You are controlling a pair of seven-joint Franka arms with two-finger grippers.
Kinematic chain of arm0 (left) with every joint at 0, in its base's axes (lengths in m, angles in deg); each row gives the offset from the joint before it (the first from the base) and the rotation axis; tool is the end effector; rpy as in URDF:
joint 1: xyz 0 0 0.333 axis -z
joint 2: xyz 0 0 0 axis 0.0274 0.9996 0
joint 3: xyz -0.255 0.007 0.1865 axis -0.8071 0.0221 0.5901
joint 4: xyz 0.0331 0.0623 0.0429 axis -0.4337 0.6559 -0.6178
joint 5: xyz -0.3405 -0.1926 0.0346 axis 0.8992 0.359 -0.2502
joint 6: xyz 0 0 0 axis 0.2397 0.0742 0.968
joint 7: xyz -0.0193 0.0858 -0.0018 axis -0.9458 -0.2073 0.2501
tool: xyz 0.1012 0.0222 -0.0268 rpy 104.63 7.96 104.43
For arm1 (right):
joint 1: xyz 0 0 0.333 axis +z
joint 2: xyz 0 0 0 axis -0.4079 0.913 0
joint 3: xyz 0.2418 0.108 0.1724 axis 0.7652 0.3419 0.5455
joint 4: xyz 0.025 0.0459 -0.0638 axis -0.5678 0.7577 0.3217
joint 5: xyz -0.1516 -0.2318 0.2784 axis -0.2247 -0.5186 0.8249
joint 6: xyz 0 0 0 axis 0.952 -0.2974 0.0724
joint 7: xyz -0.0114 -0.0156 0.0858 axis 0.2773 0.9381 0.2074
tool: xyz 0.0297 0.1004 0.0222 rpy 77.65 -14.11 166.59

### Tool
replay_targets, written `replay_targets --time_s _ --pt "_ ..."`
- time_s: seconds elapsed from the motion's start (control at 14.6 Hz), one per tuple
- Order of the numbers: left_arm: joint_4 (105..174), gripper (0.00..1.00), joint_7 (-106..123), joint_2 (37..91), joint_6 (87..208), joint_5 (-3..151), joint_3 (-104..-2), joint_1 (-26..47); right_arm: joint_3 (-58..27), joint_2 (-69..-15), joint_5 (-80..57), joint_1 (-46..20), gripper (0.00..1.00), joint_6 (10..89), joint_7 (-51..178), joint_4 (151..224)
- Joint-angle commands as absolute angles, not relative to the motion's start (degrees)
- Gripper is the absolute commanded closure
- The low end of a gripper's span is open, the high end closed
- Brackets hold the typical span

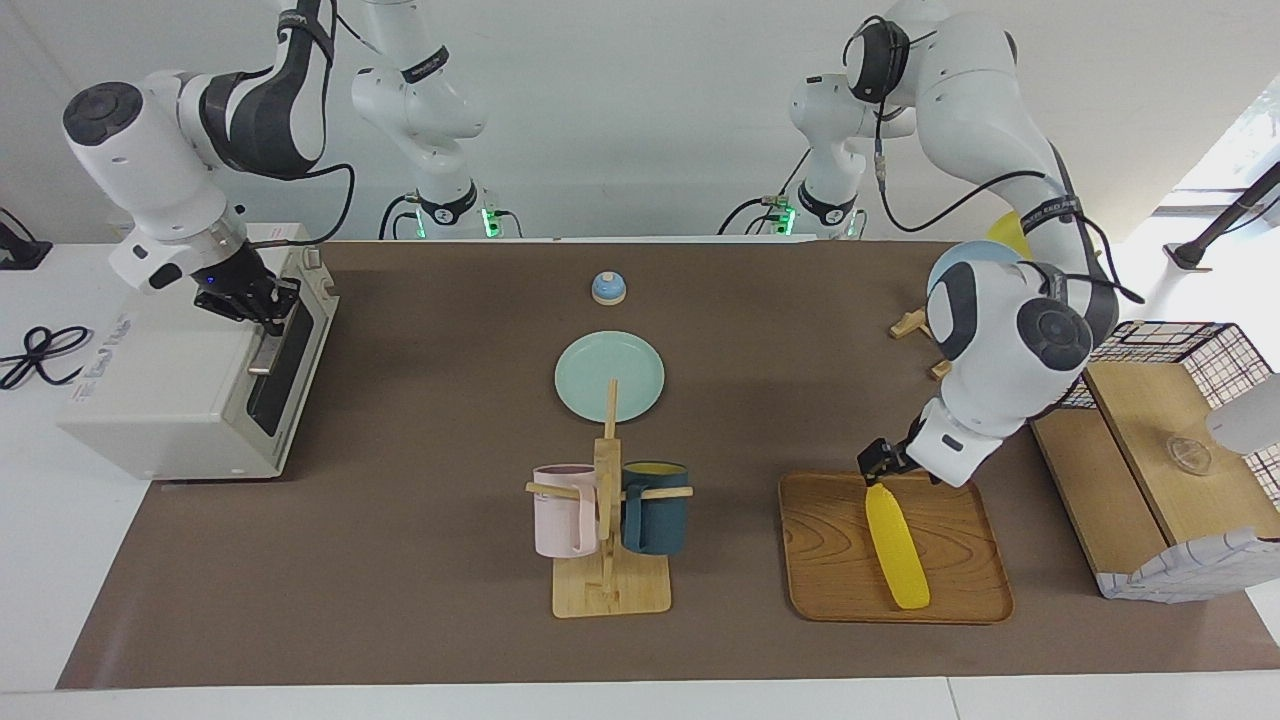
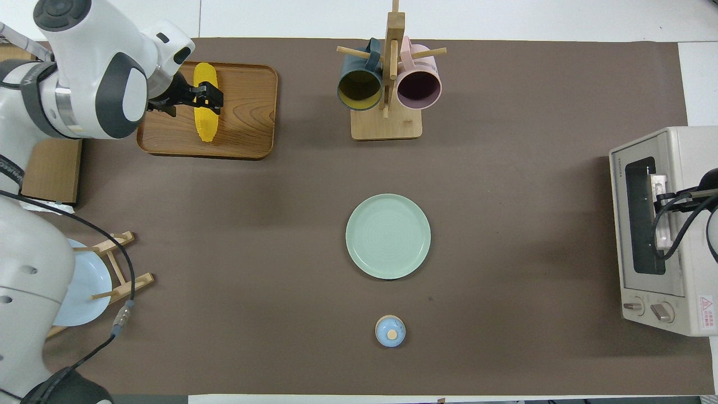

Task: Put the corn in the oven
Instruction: 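Reach the left gripper down to the yellow corn and grasp it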

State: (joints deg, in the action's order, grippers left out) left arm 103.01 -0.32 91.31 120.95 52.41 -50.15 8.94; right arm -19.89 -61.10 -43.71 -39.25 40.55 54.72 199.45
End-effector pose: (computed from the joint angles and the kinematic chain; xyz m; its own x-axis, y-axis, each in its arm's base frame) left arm 0.7236 -0.1402 0.3723 0.9986 -0.0491 0.0179 -0.0500 -0.9971 0.0572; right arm 0.5171 -0.1163 0.4820 0.9953 0.0807 -0.0543 0.0817 -0.9965 0.0156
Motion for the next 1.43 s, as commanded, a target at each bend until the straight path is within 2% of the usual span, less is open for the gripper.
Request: replay_targets --time_s 0.0,0.27,0.41,0.75,1.02,1.16,1.37 --pt "99.2 0.0 -0.2 95.1 124.0 52.5 -49.1 9.3 -19.3 -61.7 -44.2 -40.5 1.0 42.7 53.2 201.4" --pt "99.2 0.0 -0.2 96.6 128.1 52.2 -49.0 9.1 -19.3 -61.8 -44.2 -40.9 1.0 44.1 52.6 203.2" --pt "98.5 0.0 -0.1 99.3 129.8 52.2 -48.5 9.3 -19.2 -61.8 -44.2 -41.0 1.0 44.0 52.4 203.6" --pt "92.9 0.0 -0.1 103.9 130.6 52.6 -47.1 9.5 -19.1 -61.8 -44.1 -40.3 1.0 43.8 53.1 203.7" --pt "93.0 0.02 -0.1 104.2 132.5 52.6 -47.2 9.6 -19.1 -60.9 -43.4 -40.1 1.0 46.4 53.4 205.6" --pt "92.9 0.21 -0.2 104.2 132.0 52.6 -47.2 9.7 -19.1 -60.2 -43.2 -38.4 1.0 47.6 54.0 206.5" --pt "93.0 0.71 -0.1 104.1 130.4 52.5 -47.1 9.7 -19.0 -58.4 -43.1 -37.2 1.0 51.0 56.5 208.1"
